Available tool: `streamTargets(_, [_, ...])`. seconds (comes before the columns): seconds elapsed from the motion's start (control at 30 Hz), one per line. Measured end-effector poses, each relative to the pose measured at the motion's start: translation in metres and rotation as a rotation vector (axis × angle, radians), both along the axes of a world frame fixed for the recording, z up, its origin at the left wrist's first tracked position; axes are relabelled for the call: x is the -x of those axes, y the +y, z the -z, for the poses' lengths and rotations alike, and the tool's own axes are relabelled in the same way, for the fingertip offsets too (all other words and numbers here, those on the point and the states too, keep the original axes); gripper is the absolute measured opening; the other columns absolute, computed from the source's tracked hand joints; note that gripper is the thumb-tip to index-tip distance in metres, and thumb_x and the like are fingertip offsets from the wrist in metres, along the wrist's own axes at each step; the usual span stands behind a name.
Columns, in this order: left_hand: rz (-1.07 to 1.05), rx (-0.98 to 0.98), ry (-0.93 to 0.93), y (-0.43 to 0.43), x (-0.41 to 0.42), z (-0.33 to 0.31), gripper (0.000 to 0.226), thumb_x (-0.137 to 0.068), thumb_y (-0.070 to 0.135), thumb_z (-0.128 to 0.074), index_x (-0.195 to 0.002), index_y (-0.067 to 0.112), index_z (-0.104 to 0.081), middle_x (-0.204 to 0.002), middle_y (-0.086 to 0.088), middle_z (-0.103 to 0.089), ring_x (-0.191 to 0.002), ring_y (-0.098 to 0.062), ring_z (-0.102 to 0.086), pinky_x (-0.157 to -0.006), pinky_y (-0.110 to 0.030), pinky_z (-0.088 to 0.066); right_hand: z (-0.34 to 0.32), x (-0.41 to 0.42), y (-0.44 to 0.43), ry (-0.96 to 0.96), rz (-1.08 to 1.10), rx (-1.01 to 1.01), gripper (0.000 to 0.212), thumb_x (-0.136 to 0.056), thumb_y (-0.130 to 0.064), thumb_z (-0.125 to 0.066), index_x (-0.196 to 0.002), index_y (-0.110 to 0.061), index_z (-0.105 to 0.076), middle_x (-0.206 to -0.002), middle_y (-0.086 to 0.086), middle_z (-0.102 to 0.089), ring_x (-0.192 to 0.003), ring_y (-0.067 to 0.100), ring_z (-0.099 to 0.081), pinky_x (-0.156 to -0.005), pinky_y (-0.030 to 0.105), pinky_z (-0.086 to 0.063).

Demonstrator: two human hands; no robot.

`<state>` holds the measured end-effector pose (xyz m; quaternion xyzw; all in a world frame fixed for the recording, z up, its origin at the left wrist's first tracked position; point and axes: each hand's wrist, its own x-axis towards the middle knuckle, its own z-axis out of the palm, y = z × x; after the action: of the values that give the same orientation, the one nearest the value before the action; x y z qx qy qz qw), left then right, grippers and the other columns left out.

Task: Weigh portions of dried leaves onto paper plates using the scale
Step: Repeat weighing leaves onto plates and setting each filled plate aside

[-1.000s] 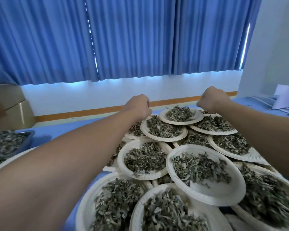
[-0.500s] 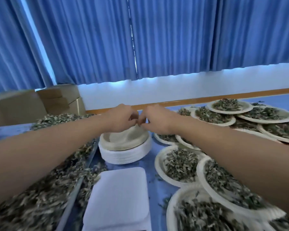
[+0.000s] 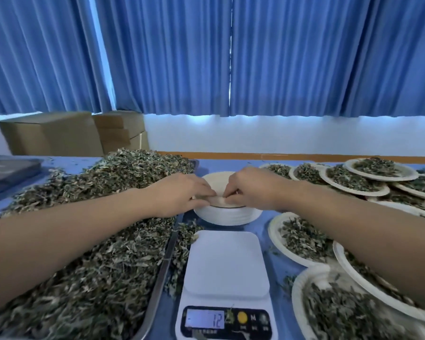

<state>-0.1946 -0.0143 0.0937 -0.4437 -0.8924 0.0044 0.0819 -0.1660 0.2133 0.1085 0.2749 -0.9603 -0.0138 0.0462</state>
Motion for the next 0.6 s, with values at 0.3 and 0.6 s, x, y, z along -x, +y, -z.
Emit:
streamTargets(0.3, [0.023,-0.153,-0.055,0.0073,0.0040,0.0051,0.022,-0.100,0.033,-0.061,-0.114,0.027,-0.077,-0.112,0.006,-0.073,-0.100,-0.018,-0.065,-0.088,-0.043,-0.051,0.0052,0.0073,0.0064,0.094,-0.066,-0.043,0.025,-0.099,-0.027,-0.056,-0.100,-0.009,-0.072,-0.093,0.017,-0.068,-0.088,0.035,-0.059,-0.057,0.032,-0.026])
streamTargets(0.6, [0.040,-0.162,-0.028,0.0091,0.0071,0.0088,0.021,-0.100,0.031,-0.061,-0.111,0.024,-0.077,-0.113,0.005,-0.073,-0.100,-0.020,-0.066,-0.088,-0.041,-0.051,0.0054,0.0042,0.0017,0.209,-0.133,-0.221,0.027,-0.101,-0.026,-0.050,-0.094,-0.012,-0.072,-0.089,0.012,-0.067,-0.084,0.031,-0.060,-0.051,0.031,-0.019])
